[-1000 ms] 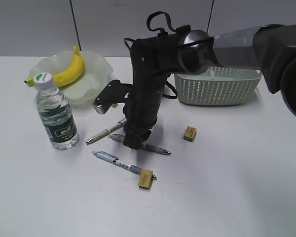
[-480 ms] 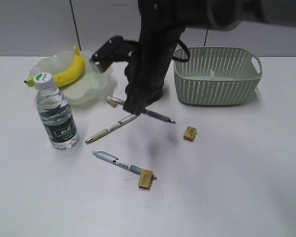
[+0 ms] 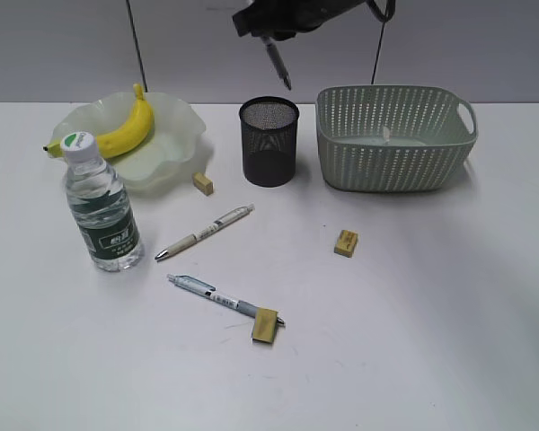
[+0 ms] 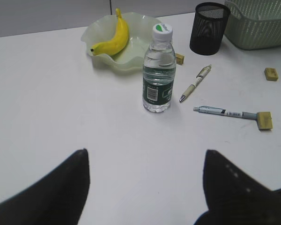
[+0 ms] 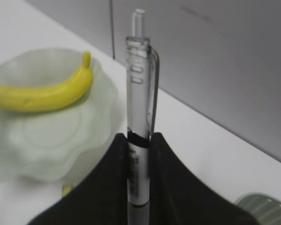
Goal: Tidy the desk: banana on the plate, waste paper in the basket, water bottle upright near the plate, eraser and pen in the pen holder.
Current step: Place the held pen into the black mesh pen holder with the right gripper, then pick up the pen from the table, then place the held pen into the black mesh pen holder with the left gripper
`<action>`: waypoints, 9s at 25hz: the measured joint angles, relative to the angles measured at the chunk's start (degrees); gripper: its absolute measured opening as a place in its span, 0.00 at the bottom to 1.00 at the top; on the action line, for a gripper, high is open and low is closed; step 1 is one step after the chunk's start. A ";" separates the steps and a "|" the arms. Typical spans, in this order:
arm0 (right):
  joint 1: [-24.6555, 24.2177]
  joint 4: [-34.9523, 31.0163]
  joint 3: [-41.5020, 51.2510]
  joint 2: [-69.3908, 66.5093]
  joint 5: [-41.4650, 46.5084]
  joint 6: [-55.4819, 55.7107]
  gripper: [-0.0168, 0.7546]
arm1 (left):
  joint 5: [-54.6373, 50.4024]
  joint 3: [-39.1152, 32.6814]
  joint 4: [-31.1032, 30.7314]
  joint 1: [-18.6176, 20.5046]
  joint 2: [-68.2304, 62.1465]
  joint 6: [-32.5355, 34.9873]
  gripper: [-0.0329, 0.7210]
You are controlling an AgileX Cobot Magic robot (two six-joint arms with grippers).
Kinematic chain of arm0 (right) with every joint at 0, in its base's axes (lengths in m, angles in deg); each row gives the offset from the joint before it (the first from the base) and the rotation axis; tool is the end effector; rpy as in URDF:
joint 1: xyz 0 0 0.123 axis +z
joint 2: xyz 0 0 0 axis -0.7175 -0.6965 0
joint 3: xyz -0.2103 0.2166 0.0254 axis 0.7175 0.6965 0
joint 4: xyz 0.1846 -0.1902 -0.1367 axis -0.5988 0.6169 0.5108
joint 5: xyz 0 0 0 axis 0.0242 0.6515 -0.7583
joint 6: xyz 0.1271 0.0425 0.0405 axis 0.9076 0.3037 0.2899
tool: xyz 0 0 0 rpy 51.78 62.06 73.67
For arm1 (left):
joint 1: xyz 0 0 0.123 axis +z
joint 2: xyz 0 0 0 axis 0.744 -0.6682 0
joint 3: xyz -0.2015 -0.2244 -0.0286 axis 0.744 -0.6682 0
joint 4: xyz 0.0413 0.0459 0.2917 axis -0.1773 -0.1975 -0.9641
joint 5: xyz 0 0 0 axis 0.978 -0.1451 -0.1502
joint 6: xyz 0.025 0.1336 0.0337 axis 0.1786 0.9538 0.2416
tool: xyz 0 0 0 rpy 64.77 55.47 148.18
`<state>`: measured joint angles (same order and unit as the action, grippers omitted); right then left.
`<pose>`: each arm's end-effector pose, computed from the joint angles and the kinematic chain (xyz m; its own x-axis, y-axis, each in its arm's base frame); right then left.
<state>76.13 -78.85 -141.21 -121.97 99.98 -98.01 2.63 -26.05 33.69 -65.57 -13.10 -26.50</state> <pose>0.5052 0.3127 0.2489 -0.3887 -0.3713 -0.8433 -0.6344 0.7716 -0.0473 0.0564 -0.0162 0.2915 -0.4179 0.0746 -0.9054 0.2681 0.9624 -0.0445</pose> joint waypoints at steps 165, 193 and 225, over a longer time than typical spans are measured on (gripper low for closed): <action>-1.93 16.96 73.89 119.87 37.48 16.67 0.68 | -1.47 79.23 4.06 -15.98 -133.05 24.20 0.19; -1.93 16.96 73.89 119.87 37.48 16.67 0.68 | 42.45 75.01 22.99 -13.47 -118.75 23.53 0.19; -1.93 16.96 73.89 119.87 37.48 16.73 0.68 | 57.30 70.20 24.06 -14.13 -131.26 23.53 0.44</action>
<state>74.20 -61.89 -67.32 -2.10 137.47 -81.28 59.93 44.15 57.76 -79.70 -144.36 -2.97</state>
